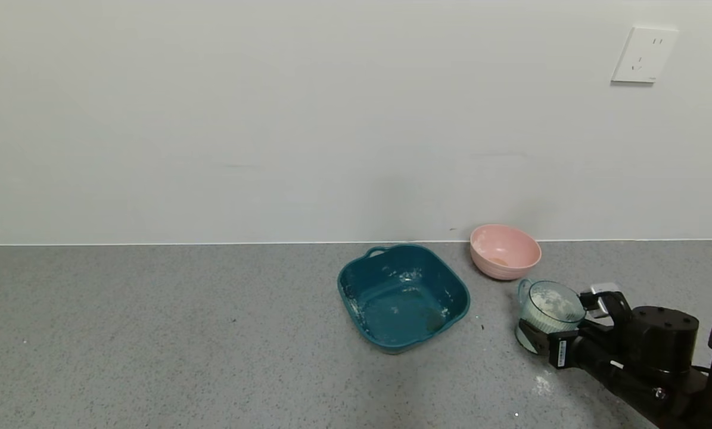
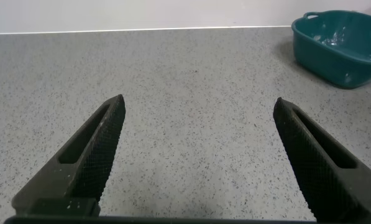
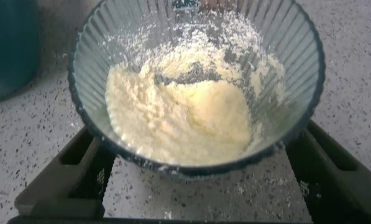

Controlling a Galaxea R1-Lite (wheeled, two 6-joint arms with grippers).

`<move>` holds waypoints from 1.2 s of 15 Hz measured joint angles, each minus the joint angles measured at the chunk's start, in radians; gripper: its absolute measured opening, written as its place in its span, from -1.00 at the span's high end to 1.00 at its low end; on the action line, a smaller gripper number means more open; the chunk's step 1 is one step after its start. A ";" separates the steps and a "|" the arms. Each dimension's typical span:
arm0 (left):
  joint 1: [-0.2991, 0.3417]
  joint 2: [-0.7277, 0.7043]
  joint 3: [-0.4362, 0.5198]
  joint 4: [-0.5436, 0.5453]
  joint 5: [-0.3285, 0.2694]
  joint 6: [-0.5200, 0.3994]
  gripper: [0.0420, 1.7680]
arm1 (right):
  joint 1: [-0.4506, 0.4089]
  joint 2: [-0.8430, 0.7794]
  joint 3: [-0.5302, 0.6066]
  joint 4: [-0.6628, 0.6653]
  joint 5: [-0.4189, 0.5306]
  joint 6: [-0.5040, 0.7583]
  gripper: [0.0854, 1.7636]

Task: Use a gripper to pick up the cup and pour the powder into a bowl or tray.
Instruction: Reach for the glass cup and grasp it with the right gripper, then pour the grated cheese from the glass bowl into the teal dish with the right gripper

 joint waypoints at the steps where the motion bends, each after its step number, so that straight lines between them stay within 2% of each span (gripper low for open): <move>1: 0.000 0.000 0.000 0.000 0.000 0.000 -0.94 | -0.001 0.004 -0.009 0.000 0.000 0.000 -0.94; 11: 0.000 0.000 0.000 0.000 -0.001 0.000 -0.94 | -0.015 0.027 -0.056 0.000 -0.003 0.000 -0.93; 12: 0.000 0.000 0.000 0.000 0.000 0.000 -0.94 | -0.016 0.027 -0.054 0.000 -0.004 0.000 -0.69; 13: 0.000 0.000 0.000 0.000 0.000 0.000 -0.94 | -0.016 0.027 -0.052 0.000 -0.003 -0.001 -0.57; 18: 0.000 0.000 0.000 0.000 0.000 0.000 -0.94 | -0.014 0.026 -0.039 -0.002 -0.005 -0.001 -0.52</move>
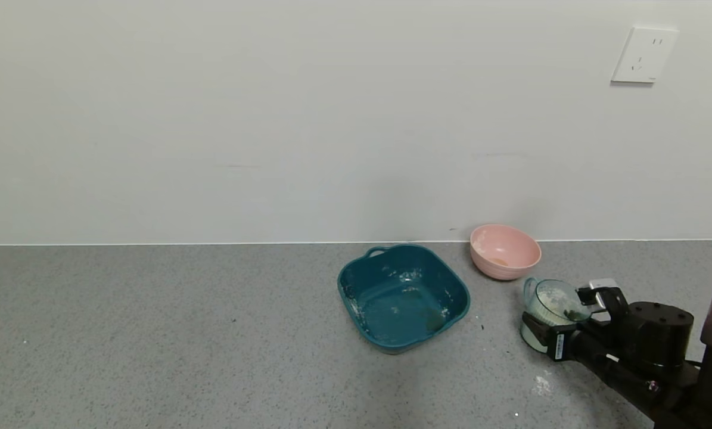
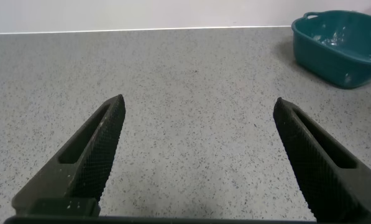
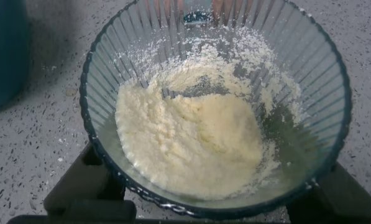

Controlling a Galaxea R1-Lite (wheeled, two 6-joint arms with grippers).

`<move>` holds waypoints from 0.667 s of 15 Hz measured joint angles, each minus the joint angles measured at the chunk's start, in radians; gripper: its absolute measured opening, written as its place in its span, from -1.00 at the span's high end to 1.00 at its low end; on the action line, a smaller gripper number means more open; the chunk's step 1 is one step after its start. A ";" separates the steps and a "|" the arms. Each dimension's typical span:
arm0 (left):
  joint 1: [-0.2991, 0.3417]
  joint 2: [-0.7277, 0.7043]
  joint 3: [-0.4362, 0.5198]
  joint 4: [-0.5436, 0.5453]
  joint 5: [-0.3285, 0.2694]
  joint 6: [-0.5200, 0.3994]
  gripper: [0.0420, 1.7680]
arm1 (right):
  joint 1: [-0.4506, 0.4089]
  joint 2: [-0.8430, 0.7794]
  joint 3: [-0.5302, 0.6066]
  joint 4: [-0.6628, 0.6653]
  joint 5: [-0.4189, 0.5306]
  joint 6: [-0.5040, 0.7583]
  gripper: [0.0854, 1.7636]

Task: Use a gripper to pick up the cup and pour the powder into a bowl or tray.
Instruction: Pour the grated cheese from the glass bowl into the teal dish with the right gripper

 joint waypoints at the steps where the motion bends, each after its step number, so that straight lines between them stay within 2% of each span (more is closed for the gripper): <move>1: 0.000 0.000 0.000 0.000 0.000 0.000 -0.94 | 0.000 -0.002 0.002 0.000 0.000 0.000 -0.52; 3: 0.000 0.000 0.000 0.000 0.000 0.000 -0.94 | 0.004 -0.013 0.002 0.020 -0.002 -0.002 -0.52; 5: 0.000 0.000 0.000 0.000 0.000 0.000 -0.94 | 0.007 -0.048 -0.011 0.102 -0.001 -0.013 -0.52; 10: 0.000 0.000 0.000 0.000 0.000 0.000 -0.94 | 0.006 -0.200 -0.149 0.460 -0.002 -0.032 -0.52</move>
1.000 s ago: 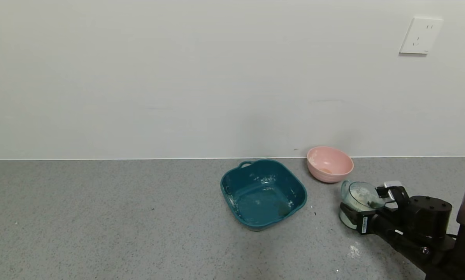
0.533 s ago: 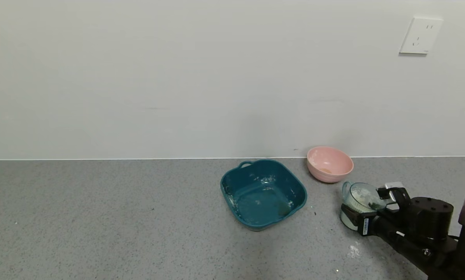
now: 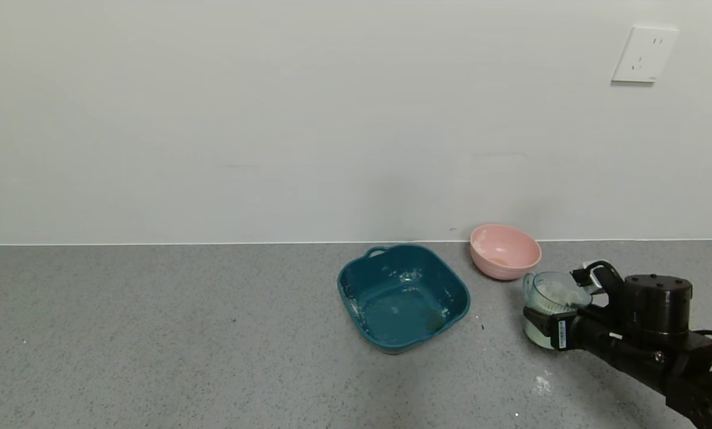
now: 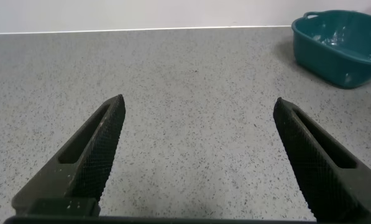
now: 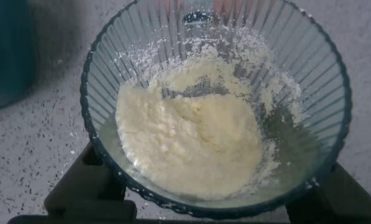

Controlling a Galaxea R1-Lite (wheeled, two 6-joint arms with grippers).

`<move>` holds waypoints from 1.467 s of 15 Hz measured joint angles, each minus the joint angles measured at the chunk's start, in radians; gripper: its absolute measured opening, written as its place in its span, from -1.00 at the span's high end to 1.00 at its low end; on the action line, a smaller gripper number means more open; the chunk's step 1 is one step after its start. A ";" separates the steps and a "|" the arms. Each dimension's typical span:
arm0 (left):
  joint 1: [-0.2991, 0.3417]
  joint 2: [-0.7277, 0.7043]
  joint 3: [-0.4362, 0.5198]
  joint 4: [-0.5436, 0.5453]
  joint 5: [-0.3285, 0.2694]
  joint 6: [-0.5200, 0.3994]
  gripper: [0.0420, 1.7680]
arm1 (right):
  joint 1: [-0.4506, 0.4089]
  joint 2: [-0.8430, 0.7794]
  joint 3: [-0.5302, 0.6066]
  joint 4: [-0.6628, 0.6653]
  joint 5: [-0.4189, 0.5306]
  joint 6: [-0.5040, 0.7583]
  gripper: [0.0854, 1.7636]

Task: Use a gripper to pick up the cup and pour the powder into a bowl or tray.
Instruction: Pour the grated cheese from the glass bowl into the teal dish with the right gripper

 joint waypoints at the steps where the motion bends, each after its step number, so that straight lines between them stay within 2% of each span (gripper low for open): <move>1: 0.000 0.000 0.000 0.000 0.000 0.000 -0.94 | 0.000 -0.034 -0.044 0.084 0.000 -0.008 -0.52; 6: 0.000 0.000 0.000 0.000 0.000 0.000 -0.94 | 0.017 -0.149 -0.271 0.412 -0.039 -0.067 -0.52; 14: 0.000 0.000 0.000 0.000 0.000 0.000 -0.94 | 0.152 -0.186 -0.567 0.712 -0.225 -0.188 -0.51; 17: 0.000 0.000 0.000 0.000 0.000 0.000 -0.94 | 0.230 -0.177 -0.662 0.793 -0.316 -0.222 -0.51; 22: 0.000 0.000 0.000 0.000 0.000 0.000 -0.94 | 0.319 -0.129 -0.748 0.804 -0.441 -0.346 -0.51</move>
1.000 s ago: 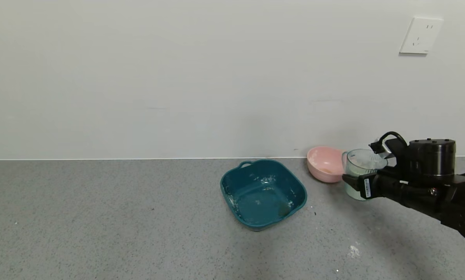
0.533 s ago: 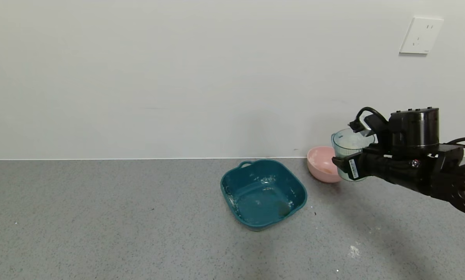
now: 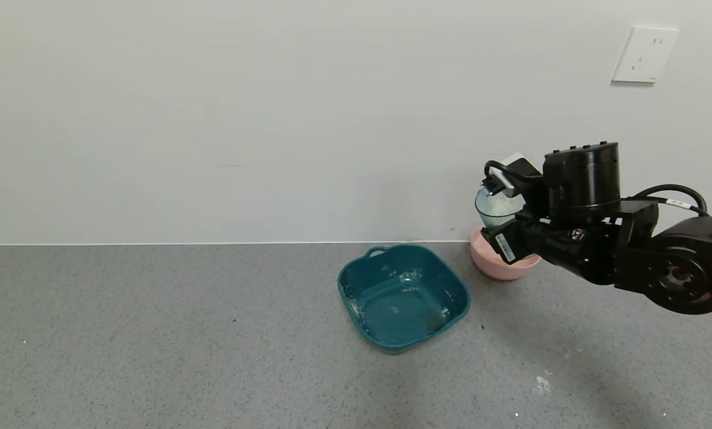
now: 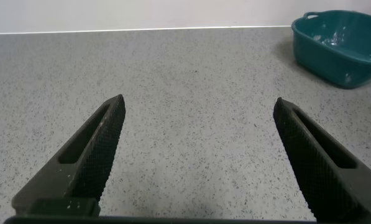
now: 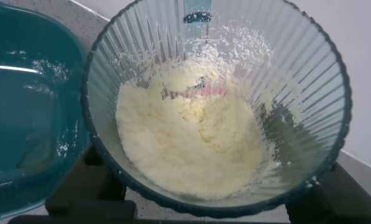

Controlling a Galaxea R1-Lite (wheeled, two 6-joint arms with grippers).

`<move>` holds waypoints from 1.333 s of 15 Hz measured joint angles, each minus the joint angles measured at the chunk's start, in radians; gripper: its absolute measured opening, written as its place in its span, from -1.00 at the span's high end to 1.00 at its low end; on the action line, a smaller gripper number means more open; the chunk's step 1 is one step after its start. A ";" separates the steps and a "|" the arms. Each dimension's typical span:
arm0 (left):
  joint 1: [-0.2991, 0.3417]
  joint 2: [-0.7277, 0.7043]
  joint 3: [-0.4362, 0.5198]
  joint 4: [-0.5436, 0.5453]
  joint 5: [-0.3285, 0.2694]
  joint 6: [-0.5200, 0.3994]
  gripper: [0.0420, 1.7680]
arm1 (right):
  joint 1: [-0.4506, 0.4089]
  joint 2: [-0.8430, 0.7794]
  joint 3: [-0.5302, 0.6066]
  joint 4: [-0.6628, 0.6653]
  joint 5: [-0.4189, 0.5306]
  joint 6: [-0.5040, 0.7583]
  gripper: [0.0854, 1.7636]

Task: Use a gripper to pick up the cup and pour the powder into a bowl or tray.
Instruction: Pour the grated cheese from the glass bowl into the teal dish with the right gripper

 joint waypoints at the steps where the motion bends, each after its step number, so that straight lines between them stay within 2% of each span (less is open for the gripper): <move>1: 0.000 0.000 0.000 0.000 0.000 0.000 -0.94 | 0.015 0.012 -0.014 0.000 -0.029 -0.025 -0.51; 7: 0.000 0.000 0.000 0.000 0.000 0.000 -0.94 | 0.095 0.098 -0.120 -0.016 -0.163 -0.198 -0.51; 11: 0.000 0.000 0.000 0.000 0.000 0.000 -0.94 | 0.122 0.154 -0.165 -0.039 -0.234 -0.369 -0.51; 14: 0.000 0.000 0.000 0.000 0.000 0.000 -0.94 | 0.144 0.189 -0.169 -0.155 -0.293 -0.524 -0.51; 17: 0.000 0.000 0.000 0.000 0.000 0.000 -0.94 | 0.157 0.226 -0.157 -0.305 -0.301 -0.700 -0.51; 20: 0.000 0.000 0.000 0.000 0.000 0.000 -0.94 | 0.169 0.258 -0.149 -0.378 -0.301 -0.826 -0.51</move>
